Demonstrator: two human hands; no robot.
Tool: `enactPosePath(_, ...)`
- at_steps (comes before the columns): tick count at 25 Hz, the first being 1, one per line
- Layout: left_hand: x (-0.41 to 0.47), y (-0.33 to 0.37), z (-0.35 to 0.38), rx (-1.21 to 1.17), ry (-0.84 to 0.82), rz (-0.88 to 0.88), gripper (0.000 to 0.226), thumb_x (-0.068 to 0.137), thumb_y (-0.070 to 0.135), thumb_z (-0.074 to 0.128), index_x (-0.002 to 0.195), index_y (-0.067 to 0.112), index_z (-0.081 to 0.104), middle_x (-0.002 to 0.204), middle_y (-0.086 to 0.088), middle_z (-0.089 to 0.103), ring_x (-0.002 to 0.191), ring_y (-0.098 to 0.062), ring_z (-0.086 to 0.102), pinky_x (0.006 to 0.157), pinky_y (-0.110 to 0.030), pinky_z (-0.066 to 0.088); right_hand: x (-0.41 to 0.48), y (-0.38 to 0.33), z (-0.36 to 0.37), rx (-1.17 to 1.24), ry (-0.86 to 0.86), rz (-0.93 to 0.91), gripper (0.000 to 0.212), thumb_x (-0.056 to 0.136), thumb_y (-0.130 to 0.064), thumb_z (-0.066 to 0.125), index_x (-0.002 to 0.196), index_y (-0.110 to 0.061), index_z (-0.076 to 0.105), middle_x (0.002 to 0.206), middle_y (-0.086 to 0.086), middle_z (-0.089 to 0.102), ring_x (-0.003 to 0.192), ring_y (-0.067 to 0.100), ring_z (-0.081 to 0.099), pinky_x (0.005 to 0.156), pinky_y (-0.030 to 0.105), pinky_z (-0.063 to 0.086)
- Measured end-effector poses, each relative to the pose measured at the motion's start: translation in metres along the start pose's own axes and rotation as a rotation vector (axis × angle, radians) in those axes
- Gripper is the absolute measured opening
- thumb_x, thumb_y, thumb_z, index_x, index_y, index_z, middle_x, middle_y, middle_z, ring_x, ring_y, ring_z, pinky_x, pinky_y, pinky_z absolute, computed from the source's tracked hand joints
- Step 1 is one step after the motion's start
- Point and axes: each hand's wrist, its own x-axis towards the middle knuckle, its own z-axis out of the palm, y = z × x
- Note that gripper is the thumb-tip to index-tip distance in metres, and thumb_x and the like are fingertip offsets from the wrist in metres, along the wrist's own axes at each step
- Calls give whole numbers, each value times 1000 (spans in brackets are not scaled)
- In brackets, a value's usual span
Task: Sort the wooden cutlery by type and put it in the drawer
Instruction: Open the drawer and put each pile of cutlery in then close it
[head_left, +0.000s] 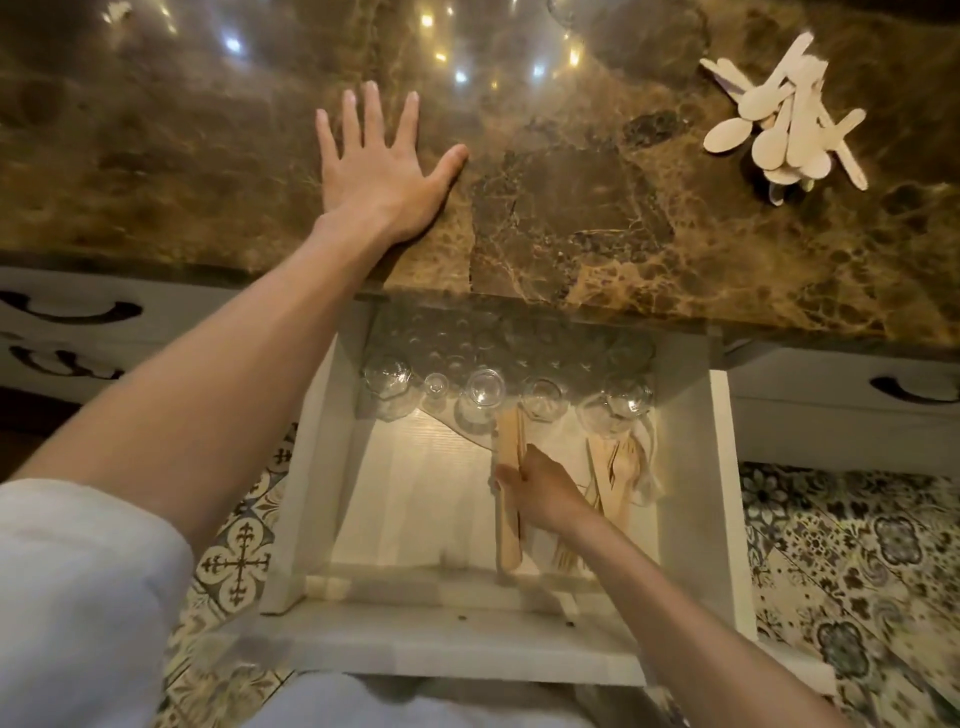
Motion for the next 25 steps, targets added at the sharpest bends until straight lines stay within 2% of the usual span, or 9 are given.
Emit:
enactPosePath(3, 0, 0, 0, 7, 18, 5, 81, 83, 74, 5, 149, 26, 3, 157, -12, -5, 143, -28, -8, 113, -48, -9, 16, 2, 9, 236, -117, 104, 24, 96, -18, 44, 97, 2, 57, 74, 10, 58, 60, 24, 54, 57, 32, 46)
enactPosePath(5, 0, 0, 1, 5, 21, 6, 81, 83, 73, 5, 149, 26, 3, 157, -12, -5, 143, -28, -8, 113, -48, -9, 24, 1, 15, 258, -132, 143, 19, 95, -20, 46, 91, -2, 54, 68, 11, 55, 55, 23, 52, 57, 33, 44)
enactPosePath(8, 1, -1, 1, 1, 19, -2, 81, 83, 74, 6, 149, 27, 4, 157, -12, -5, 143, -28, -9, 113, -49, -9, 32, -3, 23, -6, -15, 124, 22, 90, -29, 52, 88, -7, 53, 83, 16, 66, 78, 30, 64, 76, 36, 51)
enactPosePath(10, 1, 0, 0, 5, 15, -4, 81, 83, 74, 6, 149, 27, 4, 157, -12, -5, 143, -27, -9, 113, -49, -9, 33, -4, 24, -145, 55, 91, 23, 88, -31, 51, 83, -9, 55, 89, 13, 70, 86, 29, 66, 73, 30, 49)
enactPosePath(13, 0, 3, -1, 5, 9, -3, 82, 83, 74, 5, 149, 27, 4, 157, -12, -5, 143, -28, -9, 113, -50, -9, 34, -1, 24, -226, 98, 72, 29, 88, -32, 50, 68, -11, 51, 80, 10, 66, 85, 29, 66, 65, 29, 45)
enactPosePath(17, -1, 3, -3, 5, -4, -14, 81, 83, 74, 6, 149, 27, 3, 157, -12, -5, 143, -27, -9, 113, -49, -9, 28, -1, 19, -325, 170, 51, 41, 90, -46, 48, 87, -7, 62, 93, 10, 68, 89, 29, 64, 71, 31, 49)
enactPosePath(20, -1, 5, -4, -1, -8, -5, 80, 83, 74, 6, 149, 27, 2, 157, -11, -5, 143, -26, -9, 114, -48, -9, 13, -12, 1, -337, 78, 90, 51, 90, -51, 43, 91, -6, 67, 92, 8, 71, 84, 26, 67, 77, 32, 54)
enactPosePath(23, -1, 3, -3, 2, 2, -4, 80, 83, 74, 5, 149, 28, 3, 157, -10, -4, 143, -25, -8, 113, -47, -9, -20, -29, -43, -362, 9, 33, 52, 89, -53, 44, 74, -8, 64, 74, 8, 72, 62, 19, 68, 61, 25, 53)
enactPosePath(25, -2, 1, -2, 8, 22, -4, 80, 84, 74, 6, 149, 27, 5, 157, -11, -2, 143, -25, -7, 113, -47, -8, -45, -41, -92, -239, 10, -60, 54, 86, -60, 48, 74, -10, 66, 63, 1, 72, 49, 12, 66, 49, 23, 50)
